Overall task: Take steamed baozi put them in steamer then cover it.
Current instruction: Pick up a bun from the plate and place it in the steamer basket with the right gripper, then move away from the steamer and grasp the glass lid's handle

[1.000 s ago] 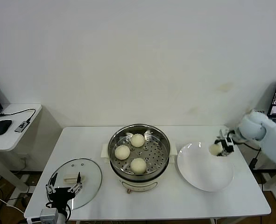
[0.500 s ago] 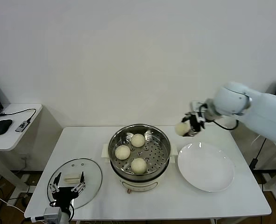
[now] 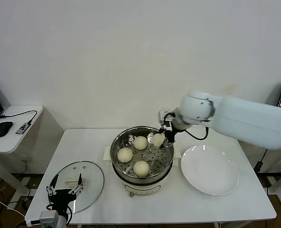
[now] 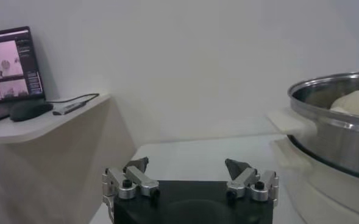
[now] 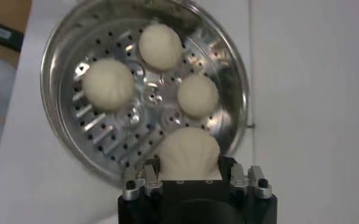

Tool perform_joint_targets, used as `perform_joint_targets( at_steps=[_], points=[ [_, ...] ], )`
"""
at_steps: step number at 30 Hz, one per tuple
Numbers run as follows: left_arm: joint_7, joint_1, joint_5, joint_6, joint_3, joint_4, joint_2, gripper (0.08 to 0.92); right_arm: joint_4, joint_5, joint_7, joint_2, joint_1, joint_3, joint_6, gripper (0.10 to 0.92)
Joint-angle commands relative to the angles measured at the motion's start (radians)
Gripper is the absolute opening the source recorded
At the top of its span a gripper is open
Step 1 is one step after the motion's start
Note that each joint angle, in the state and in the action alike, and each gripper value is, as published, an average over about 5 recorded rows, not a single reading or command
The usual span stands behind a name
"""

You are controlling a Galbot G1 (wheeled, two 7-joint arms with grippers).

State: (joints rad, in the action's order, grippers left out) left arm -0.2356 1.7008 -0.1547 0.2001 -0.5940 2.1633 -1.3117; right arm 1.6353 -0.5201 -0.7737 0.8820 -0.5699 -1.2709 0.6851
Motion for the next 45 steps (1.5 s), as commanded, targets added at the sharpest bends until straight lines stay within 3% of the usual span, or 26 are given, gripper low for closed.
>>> perform_joint_targets(
  at_steps=[1,19,29,32,37,45],
  points=[
    [0.001,0.001,-0.003,0.001,-0.006,-0.001,0.001,0.823,-0.051,0.011,0.027,0.086,0.094,-0.022,0.042,0.594],
    [0.000,0.007,-0.004,-0.001,-0.010,0.004,-0.002,0.823,-0.087,0.095,0.022,0.084,0.175,0.033,0.037,0.602],
    [-0.001,0.005,-0.003,-0.002,-0.009,0.001,-0.004,0.823,0.038,0.042,0.027,-0.046,0.090,0.122,0.036,0.814],
    [-0.001,0.003,-0.004,-0.003,-0.011,-0.002,-0.004,0.823,0.079,0.017,0.110,-0.120,0.119,0.175,-0.001,0.822],
    [0.000,0.001,-0.002,-0.009,-0.013,-0.016,-0.003,0.823,0.176,-0.089,0.414,-0.284,0.341,0.365,-0.183,0.823],
    [0.007,-0.001,0.027,-0.023,-0.002,-0.038,-0.008,0.823,0.238,0.020,0.672,-0.381,1.015,0.897,-0.497,0.823]
  ],
)
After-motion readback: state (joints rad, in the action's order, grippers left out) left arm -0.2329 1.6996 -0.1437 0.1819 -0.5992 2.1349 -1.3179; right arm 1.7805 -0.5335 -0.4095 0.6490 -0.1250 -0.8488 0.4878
